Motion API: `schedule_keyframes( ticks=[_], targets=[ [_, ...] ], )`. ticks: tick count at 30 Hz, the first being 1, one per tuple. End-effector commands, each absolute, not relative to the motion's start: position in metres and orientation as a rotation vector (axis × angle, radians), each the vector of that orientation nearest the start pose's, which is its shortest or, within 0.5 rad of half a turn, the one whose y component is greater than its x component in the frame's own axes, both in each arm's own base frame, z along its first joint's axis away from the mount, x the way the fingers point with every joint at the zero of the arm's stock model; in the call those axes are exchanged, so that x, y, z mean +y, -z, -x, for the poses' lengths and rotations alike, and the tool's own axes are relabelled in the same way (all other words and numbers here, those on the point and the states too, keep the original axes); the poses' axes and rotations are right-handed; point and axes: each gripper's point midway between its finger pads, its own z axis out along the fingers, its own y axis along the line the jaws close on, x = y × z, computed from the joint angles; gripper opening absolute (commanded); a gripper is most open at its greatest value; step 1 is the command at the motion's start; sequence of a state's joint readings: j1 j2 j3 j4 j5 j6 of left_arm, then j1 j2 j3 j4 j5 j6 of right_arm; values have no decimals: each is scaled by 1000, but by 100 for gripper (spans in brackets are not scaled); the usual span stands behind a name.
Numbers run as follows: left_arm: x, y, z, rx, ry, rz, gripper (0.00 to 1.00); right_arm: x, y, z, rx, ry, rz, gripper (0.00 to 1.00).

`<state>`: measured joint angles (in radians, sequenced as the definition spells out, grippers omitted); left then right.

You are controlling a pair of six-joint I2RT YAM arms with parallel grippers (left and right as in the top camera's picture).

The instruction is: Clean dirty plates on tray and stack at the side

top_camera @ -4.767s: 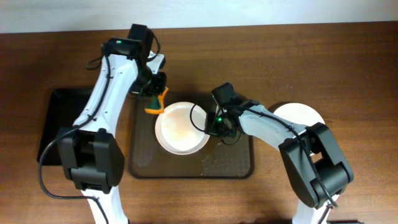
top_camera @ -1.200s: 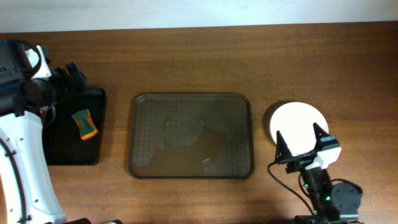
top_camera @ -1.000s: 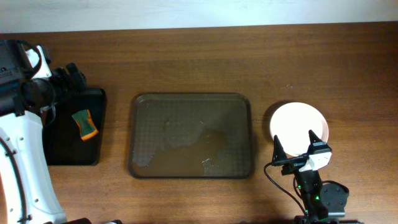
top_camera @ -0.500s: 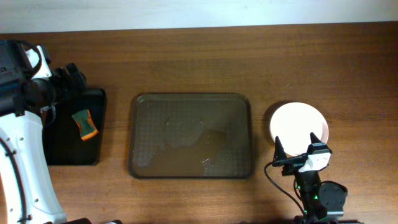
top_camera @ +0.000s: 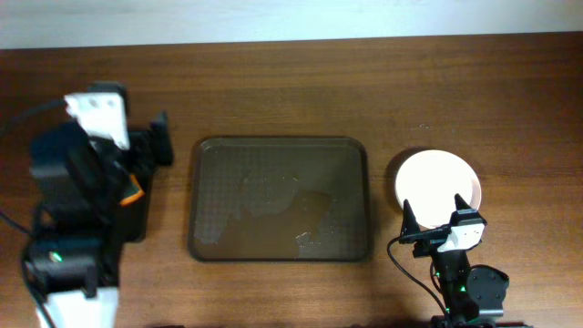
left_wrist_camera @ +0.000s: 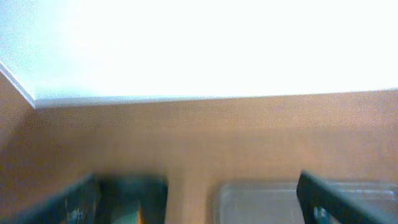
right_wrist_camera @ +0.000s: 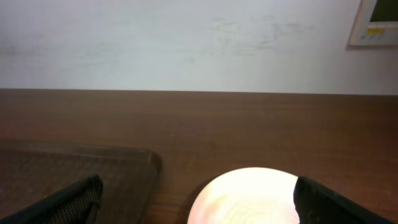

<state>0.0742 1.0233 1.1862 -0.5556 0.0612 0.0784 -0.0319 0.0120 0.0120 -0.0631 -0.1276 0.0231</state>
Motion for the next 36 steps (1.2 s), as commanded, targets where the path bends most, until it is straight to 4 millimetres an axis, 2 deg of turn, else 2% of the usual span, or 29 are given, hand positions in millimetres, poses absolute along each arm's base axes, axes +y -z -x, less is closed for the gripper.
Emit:
schedule_keyframes(
  ticks=[1,3,6,8,11,14,16,36],
  targets=[
    [-9,-286,-313,1833,-55,-172,100,14,-159,-245,1636,-94,51,98],
    [-10,-246,-291,1748,-58,-174,100,14,-159,-245,1636,-94,51,98],
    [-10,-213,-266,1641,-95,-199,100,14,-159,-245,1636,-94,51,98],
    [-10,-199,-254,1580,-141,-237,100,14,-159,-245,1636,-94,51,98],
    [-10,-194,-247,1524,-179,-264,100,14,-159,-245,1636,-94,51,98],
    [-10,-176,-245,1560,-198,-292,99,14,-159,-245,1636,-94,51,98],
    [-9,-157,-246,1623,-204,-305,100,14,-159,-245,1636,-94,51,98],
    [-5,-157,-246,1623,-216,-292,100,14,-159,-245,1636,-94,51,98]
  ],
)
